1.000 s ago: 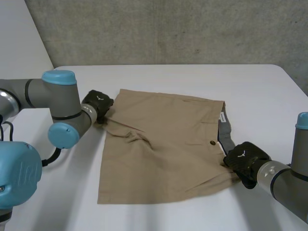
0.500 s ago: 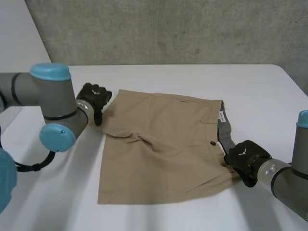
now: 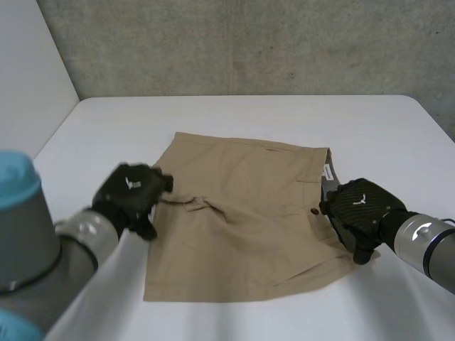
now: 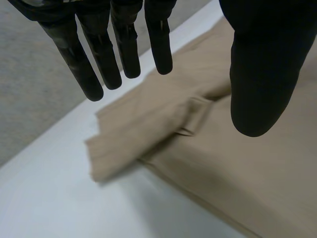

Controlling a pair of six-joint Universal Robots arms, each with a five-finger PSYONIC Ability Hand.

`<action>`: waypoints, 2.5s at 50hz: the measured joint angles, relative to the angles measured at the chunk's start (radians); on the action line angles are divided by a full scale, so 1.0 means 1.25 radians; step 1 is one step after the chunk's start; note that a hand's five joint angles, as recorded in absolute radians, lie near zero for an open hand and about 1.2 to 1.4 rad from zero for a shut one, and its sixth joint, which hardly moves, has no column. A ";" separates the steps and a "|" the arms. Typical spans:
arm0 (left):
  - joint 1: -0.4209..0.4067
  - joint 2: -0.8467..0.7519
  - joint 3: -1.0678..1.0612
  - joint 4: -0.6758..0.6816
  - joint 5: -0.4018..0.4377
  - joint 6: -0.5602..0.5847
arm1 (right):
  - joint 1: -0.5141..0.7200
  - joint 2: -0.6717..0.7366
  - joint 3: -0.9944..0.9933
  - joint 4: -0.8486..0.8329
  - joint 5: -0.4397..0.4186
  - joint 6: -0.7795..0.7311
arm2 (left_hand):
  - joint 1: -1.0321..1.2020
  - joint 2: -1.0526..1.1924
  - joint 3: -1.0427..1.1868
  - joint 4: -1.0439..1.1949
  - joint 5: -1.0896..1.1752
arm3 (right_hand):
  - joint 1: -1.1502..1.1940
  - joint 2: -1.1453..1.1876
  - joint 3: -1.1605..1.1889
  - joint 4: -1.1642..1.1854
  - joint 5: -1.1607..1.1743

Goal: Fold the shorts.

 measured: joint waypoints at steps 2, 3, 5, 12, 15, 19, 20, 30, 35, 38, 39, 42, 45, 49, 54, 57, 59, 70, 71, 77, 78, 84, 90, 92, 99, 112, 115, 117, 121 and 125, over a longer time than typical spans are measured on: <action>-0.012 0.020 -0.044 0.013 0.002 -0.010 | -0.009 0.002 0.006 0.001 -0.023 -0.001 | 0.001 0.002 0.001 0.001 0.003 | 0.001 0.000 0.000 0.000 0.000; -0.022 0.033 -0.074 0.019 0.002 -0.018 | -0.017 0.006 0.010 0.000 -0.041 -0.001 | 0.001 0.002 0.001 0.001 0.003 | 0.001 0.000 0.000 0.001 0.002; -0.032 0.046 -0.108 0.025 0.001 -0.028 | -0.025 0.010 0.014 0.001 -0.057 -0.002 | 0.001 0.003 0.001 0.001 0.003 | 0.002 0.001 0.004 0.013 0.021; -0.053 0.060 -0.200 0.032 -0.004 -0.055 | -0.061 0.050 0.023 -0.002 -0.103 -0.006 | 0.045 0.043 0.043 0.042 0.038 | 0.156 0.192 0.196 0.197 0.173; -0.057 0.057 -0.226 0.044 -0.006 -0.063 | -0.069 0.061 0.025 -0.003 -0.107 -0.006 | 0.068 0.062 0.063 0.062 0.056 | 0.227 0.274 0.272 0.277 0.249; -0.061 0.050 -0.246 0.072 -0.010 -0.069 | -0.073 0.069 0.025 -0.005 -0.106 -0.003 | 0.096 0.091 0.091 0.089 0.083 | 0.306 0.366 0.363 0.369 0.336; -0.063 0.043 -0.253 0.090 -0.014 -0.071 | -0.074 0.071 0.026 -0.007 -0.105 -0.002 | 0.101 0.098 0.098 0.095 0.089 | 0.393 0.467 0.474 0.477 0.438; -0.070 -0.015 -0.249 0.160 -0.044 -0.069 | -0.071 0.071 0.034 -0.012 -0.103 0.003 | 0.131 0.131 0.131 0.129 0.119 | 0.426 0.504 0.512 0.521 0.475; -0.072 -0.044 -0.238 0.176 -0.049 -0.062 | -0.070 0.070 0.038 -0.013 -0.103 0.003 | 0.147 0.146 0.147 0.143 0.135 | 0.426 0.504 0.512 0.521 0.479; -0.074 -0.056 -0.235 0.184 -0.049 -0.060 | -0.070 0.070 0.039 -0.013 -0.103 0.003 | 0.155 0.154 0.155 0.152 0.143 | 0.426 0.504 0.512 0.521 0.481; -0.075 -0.060 -0.234 0.187 -0.049 -0.059 | -0.070 0.070 0.039 -0.013 -0.103 0.003 | 0.158 0.156 0.158 0.154 0.145 | 0.426 0.504 0.512 0.521 0.481; -0.080 -0.068 -0.233 0.193 -0.049 -0.058 | -0.070 0.070 0.039 -0.013 -0.103 0.003 | 0.160 0.159 0.161 0.156 0.146 | 0.426 0.504 0.512 0.521 0.481; -0.089 -0.080 -0.230 0.203 -0.049 -0.058 | -0.070 0.070 0.040 -0.013 -0.103 0.003 | 0.160 0.160 0.161 0.156 0.148 | 0.426 0.504 0.512 0.521 0.481; -0.095 -0.094 -0.227 0.214 -0.049 -0.058 | -0.071 0.070 0.041 -0.013 -0.103 0.003 | 0.161 0.162 0.163 0.157 0.149 | 0.426 0.504 0.512 0.521 0.481; -0.097 -0.109 -0.223 0.222 -0.050 -0.057 | -0.071 0.070 0.041 -0.013 -0.103 0.003 | 0.169 0.168 0.169 0.164 0.156 | 0.426 0.504 0.512 0.521 0.481; -0.098 -0.116 -0.218 0.224 -0.050 -0.055 | -0.071 0.070 0.041 -0.013 -0.103 0.003 | 0.179 0.177 0.177 0.172 0.164 | 0.426 0.504 0.512 0.521 0.481; -0.097 -0.125 -0.211 0.227 -0.050 -0.050 | -0.071 0.070 0.042 -0.013 -0.103 0.003 | 0.196 0.193 0.195 0.189 0.178 | 0.426 0.504 0.512 0.521 0.481; -0.095 -0.156 -0.175 0.256 -0.071 -0.011 | -0.071 0.070 0.043 -0.013 -0.103 0.003 | 0.330 0.322 0.320 0.316 0.178 | 0.426 0.504 0.512 0.521 0.481; -0.095 -0.156 -0.172 0.259 -0.075 -0.009 | -0.071 0.070 0.043 -0.013 -0.103 0.003 | 0.330 0.322 0.320 0.316 0.178 | 0.426 0.504 0.512 0.521 0.481; -0.093 -0.154 -0.143 0.266 -0.094 0.002 | -0.071 0.070 0.043 -0.013 -0.103 0.003 | 0.358 0.369 0.365 0.361 0.339 | 0.426 0.504 0.512 0.521 0.481; -0.092 -0.154 -0.140 0.267 -0.095 0.004 | -0.071 0.070 0.043 -0.013 -0.103 0.003 | 0.359 0.370 0.366 0.362 0.342 | 0.426 0.504 0.512 0.521 0.481; -0.089 -0.154 -0.117 0.265 -0.099 0.023 | -0.070 0.070 0.043 -0.017 -0.103 0.004 | 0.503 0.510 0.502 0.499 0.479 | 0.426 0.504 0.512 0.521 0.481; -0.087 -0.145 -0.108 0.259 -0.101 0.042 | -0.069 0.070 0.042 -0.020 -0.101 0.015 | 0.522 0.572 0.563 0.565 0.515 | 0.493 0.616 0.621 0.633 0.591; -0.087 -0.139 -0.108 0.255 -0.101 0.045 | -0.069 0.069 0.042 -0.020 -0.100 0.018 | 0.522 0.572 0.563 0.565 0.515 | 0.493 0.621 0.625 0.637 0.596; -0.082 -0.038 -0.115 0.155 -0.101 0.075 | -0.067 0.060 0.040 0.005 -0.081 0.025 | 0.522 0.572 0.563 0.565 0.515 | 0.493 0.624 0.631 0.645 0.605; -0.066 0.215 -0.143 -0.221 -0.068 0.100 | -0.073 -0.076 0.044 0.283 -0.068 -0.091 | 0.522 0.572 0.563 0.566 0.515 | 0.493 0.624 0.631 0.645 0.605; -0.065 0.243 -0.165 -0.276 -0.042 0.099 | -0.079 -0.088 0.056 0.349 -0.059 -0.145 | 0.522 0.572 0.563 0.566 0.515 | 0.493 0.624 0.631 0.645 0.605; -0.063 0.251 -0.178 -0.295 -0.028 0.099 | -0.089 -0.094 0.065 0.387 -0.049 -0.183 | 0.522 0.573 0.563 0.566 0.515 | 0.493 0.624 0.631 0.645 0.605; -0.049 0.254 -0.197 -0.305 -0.006 0.097 | -0.116 -0.097 0.075 0.410 -0.035 -0.223 | 0.522 0.573 0.563 0.566 0.515 | 0.493 0.624 0.631 0.645 0.605; -0.015 0.246 -0.186 -0.278 0.001 0.097 | -0.130 -0.097 0.073 0.377 -0.035 -0.210 | 0.522 0.573 0.563 0.566 0.515 | 0.493 0.624 0.631 0.645 0.605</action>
